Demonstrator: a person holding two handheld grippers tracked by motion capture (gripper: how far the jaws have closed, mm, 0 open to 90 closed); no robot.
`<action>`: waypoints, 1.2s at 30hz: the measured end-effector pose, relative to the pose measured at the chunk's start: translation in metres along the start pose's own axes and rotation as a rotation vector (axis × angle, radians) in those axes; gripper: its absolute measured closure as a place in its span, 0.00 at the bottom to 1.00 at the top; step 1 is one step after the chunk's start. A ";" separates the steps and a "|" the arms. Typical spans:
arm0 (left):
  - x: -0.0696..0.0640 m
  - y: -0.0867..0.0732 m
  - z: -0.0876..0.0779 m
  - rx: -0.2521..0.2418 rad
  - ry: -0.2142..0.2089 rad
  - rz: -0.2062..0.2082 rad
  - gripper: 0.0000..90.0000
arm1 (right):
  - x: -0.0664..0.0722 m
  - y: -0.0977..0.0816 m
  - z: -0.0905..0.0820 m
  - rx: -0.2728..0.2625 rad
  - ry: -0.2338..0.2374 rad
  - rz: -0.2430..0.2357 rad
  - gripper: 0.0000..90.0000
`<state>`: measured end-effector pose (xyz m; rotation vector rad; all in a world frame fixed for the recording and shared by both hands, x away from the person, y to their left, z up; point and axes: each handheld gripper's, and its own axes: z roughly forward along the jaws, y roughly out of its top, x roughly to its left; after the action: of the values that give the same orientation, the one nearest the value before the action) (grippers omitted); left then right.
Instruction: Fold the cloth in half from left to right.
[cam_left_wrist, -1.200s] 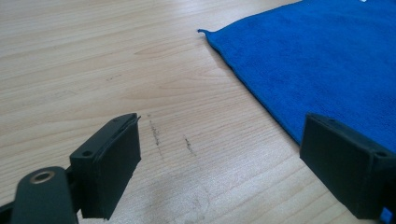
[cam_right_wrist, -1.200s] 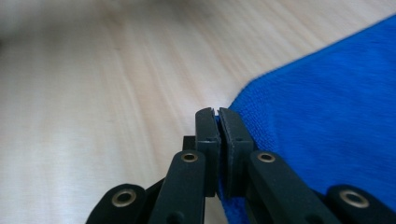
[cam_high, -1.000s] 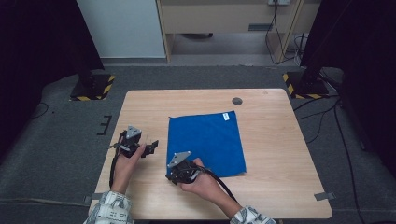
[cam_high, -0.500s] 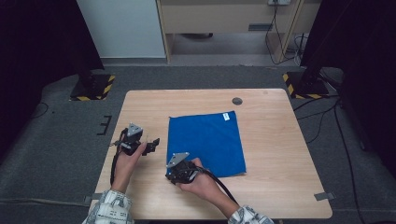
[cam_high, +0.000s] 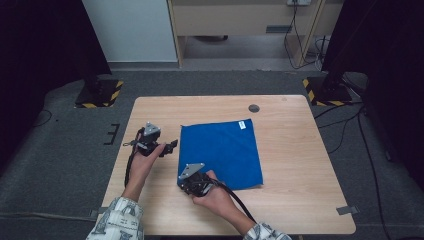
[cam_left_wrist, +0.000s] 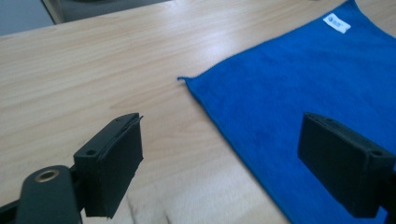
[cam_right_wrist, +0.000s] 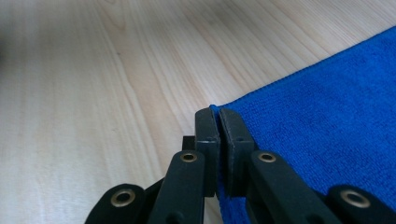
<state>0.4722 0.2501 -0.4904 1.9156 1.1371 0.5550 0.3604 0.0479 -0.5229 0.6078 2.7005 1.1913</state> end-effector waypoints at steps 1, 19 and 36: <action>0.001 0.002 0.003 0.008 0.001 0.007 0.16 | 0.001 0.000 0.000 -0.003 0.002 0.003 0.97; 0.018 0.011 0.062 0.063 -0.002 0.045 0.45 | 0.025 0.007 0.004 -0.045 0.022 0.024 0.96; 0.020 0.007 0.083 0.120 0.061 0.053 0.53 | 0.026 0.000 0.004 -0.035 0.018 0.025 0.96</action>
<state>0.5444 0.2304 -0.5327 2.0485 1.1847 0.5889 0.3374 0.0612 -0.5245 0.6310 2.6889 1.2527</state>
